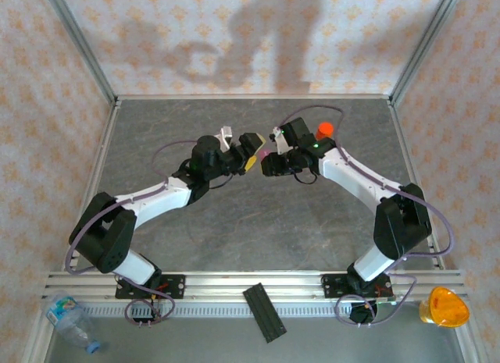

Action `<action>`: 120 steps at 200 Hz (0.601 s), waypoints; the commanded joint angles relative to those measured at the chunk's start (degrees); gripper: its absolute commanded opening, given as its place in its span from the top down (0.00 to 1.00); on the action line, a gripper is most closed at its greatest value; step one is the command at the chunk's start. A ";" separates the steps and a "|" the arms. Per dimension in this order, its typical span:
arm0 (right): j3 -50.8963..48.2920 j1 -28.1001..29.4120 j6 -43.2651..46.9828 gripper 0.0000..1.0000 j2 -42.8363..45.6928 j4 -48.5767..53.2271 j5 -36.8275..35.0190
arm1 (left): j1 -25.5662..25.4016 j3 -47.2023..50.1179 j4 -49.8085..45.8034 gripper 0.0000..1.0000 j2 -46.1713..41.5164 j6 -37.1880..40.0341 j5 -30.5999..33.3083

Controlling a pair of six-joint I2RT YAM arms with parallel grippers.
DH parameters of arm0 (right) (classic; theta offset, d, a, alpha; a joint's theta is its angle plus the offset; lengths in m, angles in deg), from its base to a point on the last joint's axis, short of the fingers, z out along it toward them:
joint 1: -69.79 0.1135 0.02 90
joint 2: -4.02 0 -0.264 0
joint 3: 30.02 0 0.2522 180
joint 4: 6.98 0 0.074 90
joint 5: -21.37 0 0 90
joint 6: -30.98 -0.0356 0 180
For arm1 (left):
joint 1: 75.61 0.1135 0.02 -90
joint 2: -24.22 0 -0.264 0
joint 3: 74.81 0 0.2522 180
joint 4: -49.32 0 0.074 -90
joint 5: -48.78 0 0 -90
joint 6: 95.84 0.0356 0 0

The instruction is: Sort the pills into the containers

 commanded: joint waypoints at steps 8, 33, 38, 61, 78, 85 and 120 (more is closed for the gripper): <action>-1.14 -0.33 -0.85 0.69 0.05 -1.57 -1.00 | -0.66 -1.95 2.98 0.14 1.10 -0.81 1.19; -1.26 -0.33 -1.25 0.69 0.20 -1.93 -0.70 | -0.84 -2.46 3.17 0.14 1.63 -0.88 1.16; -1.24 -0.33 -1.33 0.69 0.22 -1.93 -0.61 | -0.88 -2.55 3.12 0.14 1.72 -0.95 1.18; -1.23 -0.30 -1.48 0.69 0.14 -2.11 -0.42 | -1.14 -3.30 3.29 0.14 2.29 -1.07 1.12; -1.30 -0.32 -1.60 0.69 0.10 -2.36 -0.37 | -1.34 -3.87 3.35 0.14 2.67 -1.17 1.02; -1.33 -0.31 -1.61 0.69 0.10 -2.37 -0.30 | -1.39 -4.02 3.29 0.14 2.77 -1.17 1.02; -1.50 -0.29 -1.71 0.69 0.20 -2.61 -0.87 | -1.69 -3.39 2.09 0.15 1.98 -0.78 2.10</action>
